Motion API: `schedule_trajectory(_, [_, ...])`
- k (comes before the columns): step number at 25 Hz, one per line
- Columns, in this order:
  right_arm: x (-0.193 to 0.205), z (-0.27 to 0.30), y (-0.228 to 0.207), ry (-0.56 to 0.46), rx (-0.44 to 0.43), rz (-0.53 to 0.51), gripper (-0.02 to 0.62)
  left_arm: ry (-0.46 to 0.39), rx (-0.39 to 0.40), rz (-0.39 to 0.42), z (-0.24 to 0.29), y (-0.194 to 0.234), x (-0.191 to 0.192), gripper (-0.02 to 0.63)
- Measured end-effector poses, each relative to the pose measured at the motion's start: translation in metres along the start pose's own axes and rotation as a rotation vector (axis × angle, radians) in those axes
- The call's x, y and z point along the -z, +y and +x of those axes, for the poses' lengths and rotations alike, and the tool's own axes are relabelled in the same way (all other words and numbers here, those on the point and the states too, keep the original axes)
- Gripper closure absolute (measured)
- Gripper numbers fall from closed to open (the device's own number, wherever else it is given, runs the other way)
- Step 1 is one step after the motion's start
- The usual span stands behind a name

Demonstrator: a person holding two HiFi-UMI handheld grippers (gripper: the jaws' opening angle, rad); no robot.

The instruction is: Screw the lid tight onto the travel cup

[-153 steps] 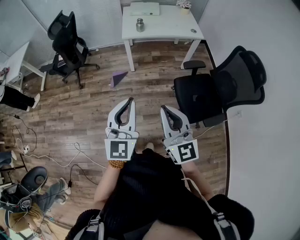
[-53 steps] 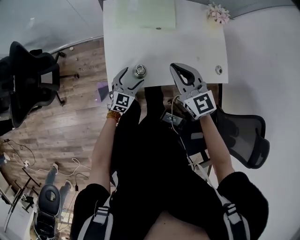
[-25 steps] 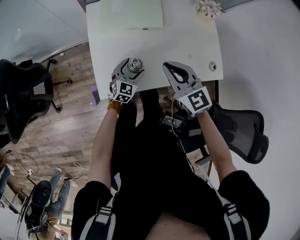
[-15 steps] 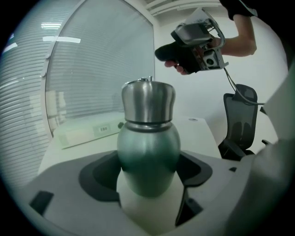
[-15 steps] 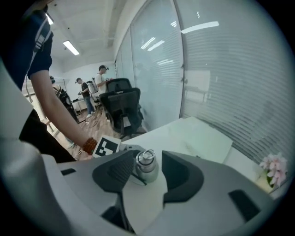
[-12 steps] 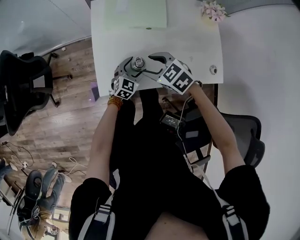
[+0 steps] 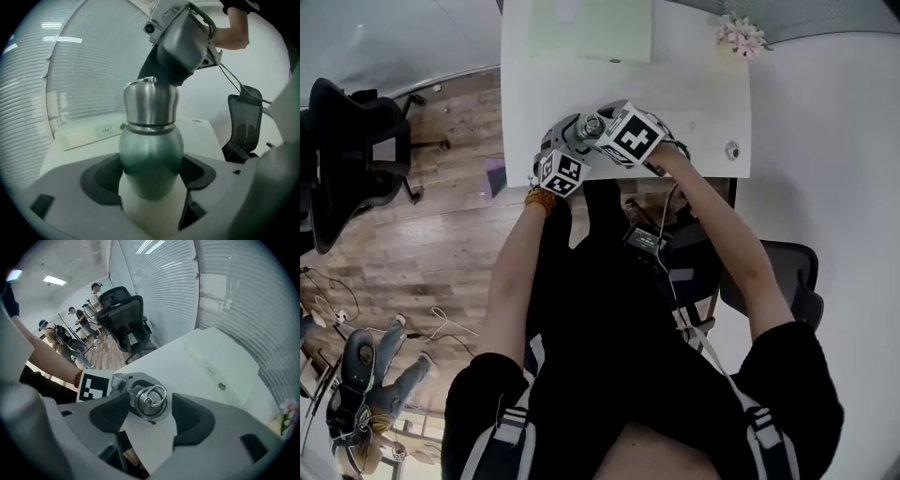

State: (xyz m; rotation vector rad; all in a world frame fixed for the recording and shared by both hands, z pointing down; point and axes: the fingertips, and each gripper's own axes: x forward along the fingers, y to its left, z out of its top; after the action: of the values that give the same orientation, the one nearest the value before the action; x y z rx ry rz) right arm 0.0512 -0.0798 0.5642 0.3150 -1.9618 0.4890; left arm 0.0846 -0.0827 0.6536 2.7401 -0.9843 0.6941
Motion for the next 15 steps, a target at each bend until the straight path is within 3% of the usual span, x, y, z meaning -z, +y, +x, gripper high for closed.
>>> schedule_trajectory(5, [0.0011, 0.0110, -0.0018, 0.031, 0.025, -0.001, 0.362, -0.008, 0.005, -0.002, -0.0007, 0.0001, 0.0013, 0.235])
schedule_trajectory(8, [0.0007, 0.0115, -0.0002, 0.044, 0.034, -0.019, 0.364, -0.009, 0.005, -0.003, -0.0016, 0.0003, -0.0009, 0.235])
schedule_trajectory(12, [-0.0004, 0.0100, 0.0005, 0.053, 0.026, -0.088, 0.367, -0.001, 0.021, -0.002, -0.0007, -0.0012, -0.0008, 0.235])
schedule_trajectory(15, [0.0031, 0.0102, 0.0032, 0.094, -0.024, -0.179, 0.367, 0.021, 0.080, 0.001, 0.0007, -0.0037, 0.0008, 0.233])
